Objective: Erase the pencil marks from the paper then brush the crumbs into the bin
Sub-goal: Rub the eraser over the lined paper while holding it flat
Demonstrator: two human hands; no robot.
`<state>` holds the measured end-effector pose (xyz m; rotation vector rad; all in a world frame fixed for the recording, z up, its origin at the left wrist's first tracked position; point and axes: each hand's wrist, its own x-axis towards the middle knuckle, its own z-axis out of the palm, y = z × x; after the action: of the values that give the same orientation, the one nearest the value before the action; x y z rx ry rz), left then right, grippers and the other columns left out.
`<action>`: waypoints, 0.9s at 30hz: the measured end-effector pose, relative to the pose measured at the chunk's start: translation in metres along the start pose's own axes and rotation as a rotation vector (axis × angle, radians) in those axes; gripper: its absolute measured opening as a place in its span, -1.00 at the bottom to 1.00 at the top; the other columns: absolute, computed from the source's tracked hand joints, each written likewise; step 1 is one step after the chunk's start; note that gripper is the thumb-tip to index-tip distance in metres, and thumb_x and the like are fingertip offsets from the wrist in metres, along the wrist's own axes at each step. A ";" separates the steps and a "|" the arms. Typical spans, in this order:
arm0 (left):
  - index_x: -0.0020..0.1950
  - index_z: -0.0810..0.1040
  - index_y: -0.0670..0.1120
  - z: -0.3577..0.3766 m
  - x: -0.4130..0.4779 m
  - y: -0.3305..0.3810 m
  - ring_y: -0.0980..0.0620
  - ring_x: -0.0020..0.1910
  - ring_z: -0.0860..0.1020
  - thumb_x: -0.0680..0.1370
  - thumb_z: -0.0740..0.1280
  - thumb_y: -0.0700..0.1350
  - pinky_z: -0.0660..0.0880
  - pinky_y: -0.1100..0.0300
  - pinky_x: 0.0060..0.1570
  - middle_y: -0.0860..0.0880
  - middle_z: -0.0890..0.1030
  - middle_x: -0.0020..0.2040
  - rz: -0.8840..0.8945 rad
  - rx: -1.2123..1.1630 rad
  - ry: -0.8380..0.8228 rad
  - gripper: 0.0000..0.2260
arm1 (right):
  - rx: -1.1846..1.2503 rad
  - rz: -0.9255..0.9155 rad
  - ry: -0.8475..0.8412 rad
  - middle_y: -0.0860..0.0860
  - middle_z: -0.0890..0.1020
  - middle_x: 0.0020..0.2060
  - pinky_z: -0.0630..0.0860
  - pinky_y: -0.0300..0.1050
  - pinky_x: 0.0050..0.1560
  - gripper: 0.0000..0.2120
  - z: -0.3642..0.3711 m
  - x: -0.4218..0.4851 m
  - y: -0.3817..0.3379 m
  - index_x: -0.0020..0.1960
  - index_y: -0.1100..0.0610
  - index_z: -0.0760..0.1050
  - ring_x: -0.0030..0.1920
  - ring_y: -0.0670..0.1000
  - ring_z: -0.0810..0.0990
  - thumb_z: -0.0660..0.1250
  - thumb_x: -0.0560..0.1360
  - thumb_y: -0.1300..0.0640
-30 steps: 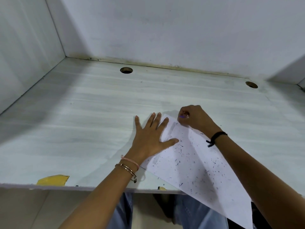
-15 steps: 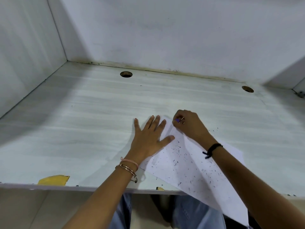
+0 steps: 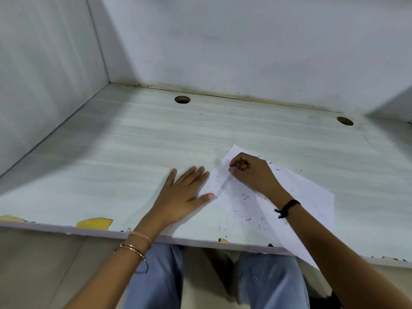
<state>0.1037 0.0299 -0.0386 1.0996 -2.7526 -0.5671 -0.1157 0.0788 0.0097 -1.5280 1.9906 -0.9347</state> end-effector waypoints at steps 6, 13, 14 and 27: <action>0.56 -0.23 0.22 0.015 -0.001 0.016 0.13 0.54 -0.29 0.45 -0.17 0.51 -0.35 -0.28 0.41 0.14 -0.24 0.58 -0.158 0.140 0.058 -0.25 | -0.074 -0.084 -0.207 0.02 0.67 -0.23 0.46 -0.38 -0.25 -0.88 0.032 -0.022 -0.030 -0.11 0.10 0.63 -0.26 -0.12 0.56 0.38 0.41 0.26; 0.56 -0.21 0.23 0.019 0.000 0.017 0.08 0.55 -0.28 0.44 -0.18 0.51 -0.32 -0.33 0.40 0.11 -0.22 0.58 -0.181 0.150 0.113 -0.25 | -0.204 -0.128 -0.148 0.04 0.65 -0.30 0.53 -0.11 -0.22 -0.94 0.031 -0.014 -0.038 -0.18 0.15 0.62 -0.28 0.00 0.59 0.37 0.39 0.24; 0.56 -0.22 0.22 0.020 0.000 0.017 0.07 0.55 -0.29 0.42 -0.23 0.52 -0.32 -0.34 0.39 0.10 -0.22 0.59 -0.174 0.160 0.110 -0.23 | -0.187 -0.132 -0.203 0.02 0.64 -0.30 0.52 -0.15 -0.25 -0.95 0.033 -0.018 -0.039 -0.19 0.14 0.62 -0.32 -0.05 0.56 0.38 0.39 0.24; 0.56 -0.25 0.19 0.020 -0.001 0.017 0.02 0.55 -0.30 0.40 -0.27 0.50 -0.31 -0.41 0.36 0.06 -0.26 0.58 -0.159 0.174 0.105 -0.22 | -0.263 -0.192 -0.236 -0.18 0.54 -0.39 0.32 -0.40 -0.35 -0.96 0.025 -0.014 -0.039 -0.16 0.13 0.64 -0.35 -0.30 0.48 0.41 0.40 0.22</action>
<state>0.0884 0.0474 -0.0507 1.3536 -2.6811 -0.2805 -0.0687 0.0805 0.0217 -1.9039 1.8778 -0.5442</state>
